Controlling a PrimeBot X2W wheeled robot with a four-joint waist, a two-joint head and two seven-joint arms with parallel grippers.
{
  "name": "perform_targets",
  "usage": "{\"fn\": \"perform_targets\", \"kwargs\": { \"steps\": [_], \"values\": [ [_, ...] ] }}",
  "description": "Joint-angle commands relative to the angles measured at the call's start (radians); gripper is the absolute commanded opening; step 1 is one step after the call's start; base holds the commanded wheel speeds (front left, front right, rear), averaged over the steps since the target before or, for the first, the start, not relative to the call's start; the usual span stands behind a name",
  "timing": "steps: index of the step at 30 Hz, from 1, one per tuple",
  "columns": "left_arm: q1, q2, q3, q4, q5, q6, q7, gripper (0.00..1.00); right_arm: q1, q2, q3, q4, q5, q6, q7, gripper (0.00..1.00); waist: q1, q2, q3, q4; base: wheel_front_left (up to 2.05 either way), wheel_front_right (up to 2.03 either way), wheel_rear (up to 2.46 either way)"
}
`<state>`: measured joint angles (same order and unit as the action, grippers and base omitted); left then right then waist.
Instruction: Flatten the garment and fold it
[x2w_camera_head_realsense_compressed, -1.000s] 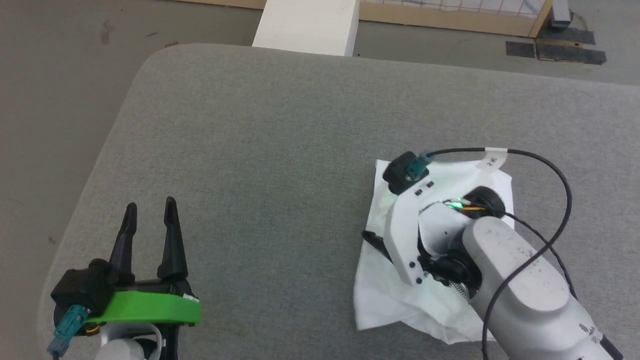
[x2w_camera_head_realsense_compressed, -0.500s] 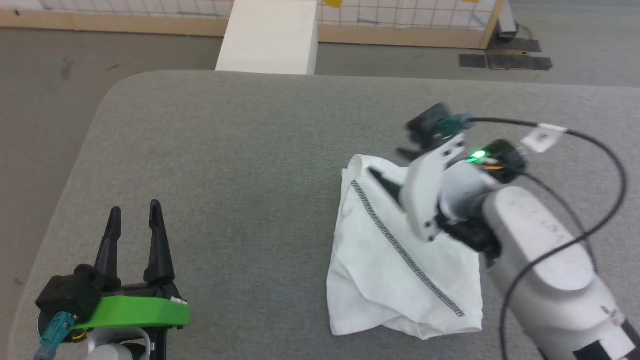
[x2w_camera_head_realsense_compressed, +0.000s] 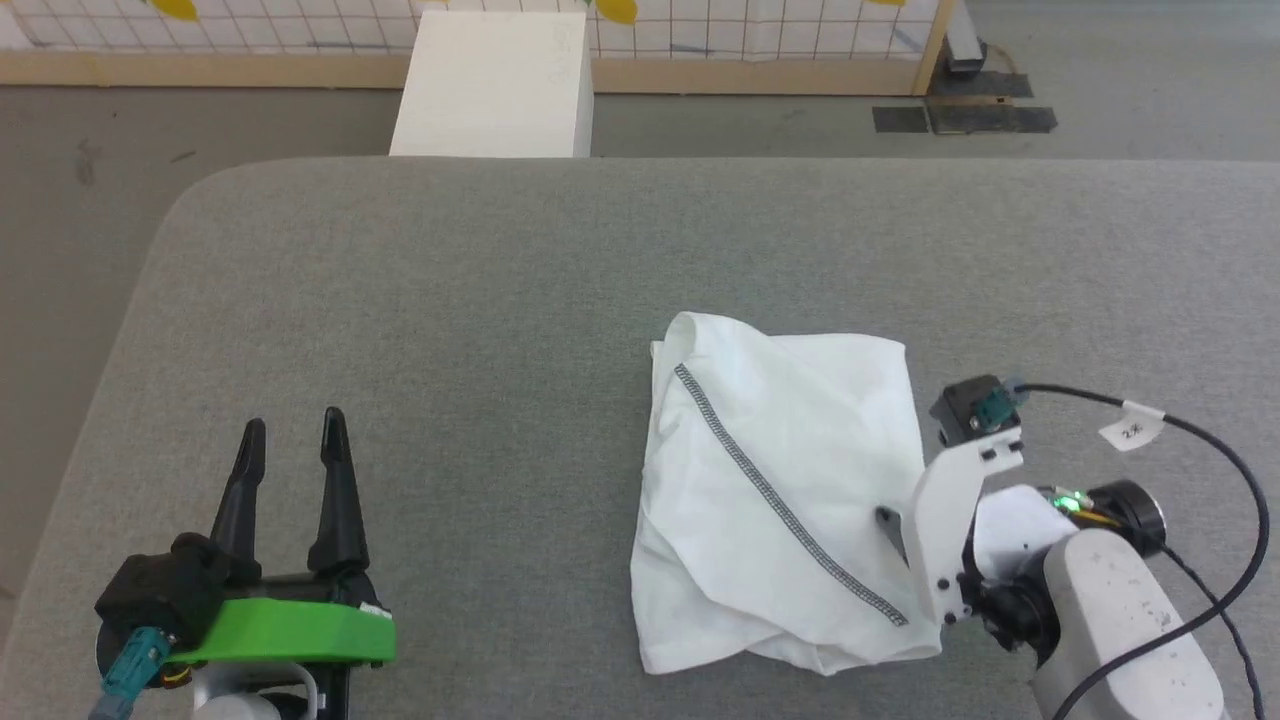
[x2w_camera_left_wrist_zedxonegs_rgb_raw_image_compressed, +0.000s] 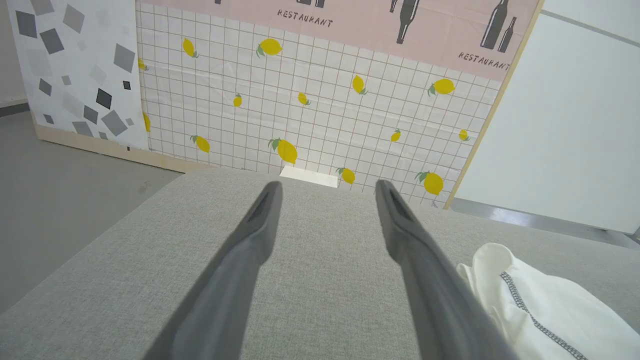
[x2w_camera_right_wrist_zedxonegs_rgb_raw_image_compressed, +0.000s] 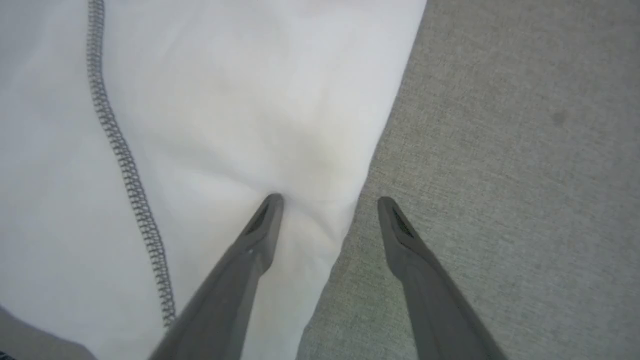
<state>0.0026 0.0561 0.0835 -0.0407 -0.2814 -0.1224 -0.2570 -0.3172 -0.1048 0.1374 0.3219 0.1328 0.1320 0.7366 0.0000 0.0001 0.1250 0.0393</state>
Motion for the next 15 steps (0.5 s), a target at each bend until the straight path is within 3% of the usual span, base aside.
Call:
{"fn": "perform_targets", "kwargs": {
  "steps": [1,6,7,8,9,15],
  "values": [
    [-0.003,-0.002,0.000,0.001,0.003,-0.002,-0.005,1.00,0.020,0.007,-0.010,0.001,-0.008,-0.001,0.013,1.00,0.0000,-0.0001,0.012,0.012,0.00,0.00,0.00],
    [-0.004,0.000,0.000,0.003,0.002,-0.003,-0.005,1.00,0.052,0.017,-0.015,0.021,-0.024,-0.001,0.037,1.00,0.0000,-0.0001,0.024,0.023,0.00,0.00,0.00],
    [-0.006,0.000,-0.001,0.003,0.002,-0.004,-0.005,1.00,0.054,0.016,-0.016,0.026,-0.025,-0.001,0.042,0.93,0.0000,-0.0001,0.026,0.024,0.00,0.00,0.00],
    [-0.006,0.000,0.000,0.003,0.002,-0.004,-0.005,1.00,0.054,0.014,-0.013,0.029,-0.023,-0.001,0.043,0.30,0.0000,-0.0001,0.027,0.024,0.00,0.00,0.00],
    [-0.007,0.000,0.001,0.003,0.002,-0.004,-0.005,1.00,0.052,0.009,-0.008,0.029,-0.020,-0.001,0.040,0.00,0.0000,-0.0001,0.029,0.023,0.00,0.00,0.00],
    [-0.003,0.005,0.011,-0.003,0.004,-0.004,-0.005,1.00,0.015,-0.044,0.066,0.013,0.023,-0.001,0.024,0.00,0.0000,-0.0001,0.037,-0.028,0.00,0.00,0.00]
  ]
}}
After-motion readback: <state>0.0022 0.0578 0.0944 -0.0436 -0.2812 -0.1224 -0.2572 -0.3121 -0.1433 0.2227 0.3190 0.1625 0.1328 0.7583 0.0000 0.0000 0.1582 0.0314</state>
